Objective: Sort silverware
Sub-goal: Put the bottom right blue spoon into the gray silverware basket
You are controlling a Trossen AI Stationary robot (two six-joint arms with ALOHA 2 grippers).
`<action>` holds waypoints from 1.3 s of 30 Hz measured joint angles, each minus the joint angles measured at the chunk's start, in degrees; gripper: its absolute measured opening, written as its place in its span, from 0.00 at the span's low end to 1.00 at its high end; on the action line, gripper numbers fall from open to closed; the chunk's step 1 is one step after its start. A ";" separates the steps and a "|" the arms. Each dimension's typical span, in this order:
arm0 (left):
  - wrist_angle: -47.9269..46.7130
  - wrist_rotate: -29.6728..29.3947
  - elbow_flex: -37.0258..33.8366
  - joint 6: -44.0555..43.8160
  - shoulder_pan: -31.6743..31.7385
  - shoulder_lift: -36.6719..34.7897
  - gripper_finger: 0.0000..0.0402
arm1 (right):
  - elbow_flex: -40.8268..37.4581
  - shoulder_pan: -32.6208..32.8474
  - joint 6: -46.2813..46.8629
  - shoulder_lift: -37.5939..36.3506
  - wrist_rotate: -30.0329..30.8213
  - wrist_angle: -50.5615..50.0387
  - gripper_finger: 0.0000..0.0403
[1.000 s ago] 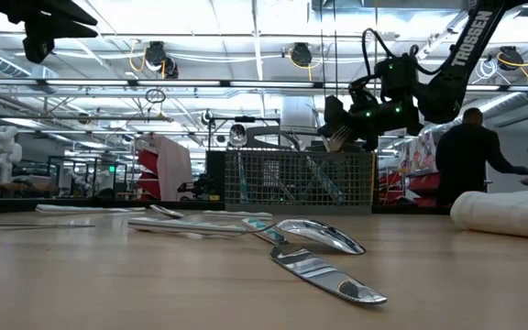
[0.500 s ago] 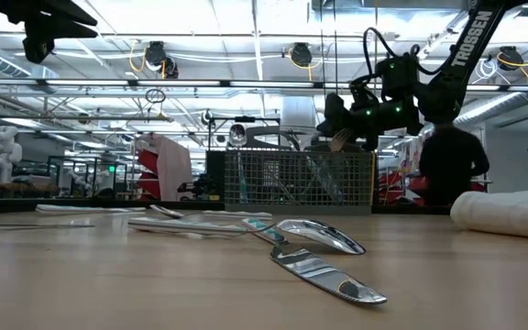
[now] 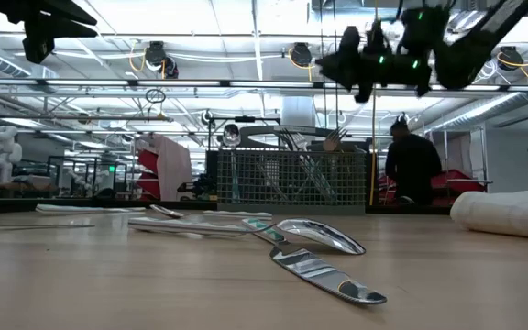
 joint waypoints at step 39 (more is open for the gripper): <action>-8.94 6.45 0.00 0.34 -0.01 0.31 0.24 | 47.93 51.98 4.13 32.32 9.35 -88.36 0.33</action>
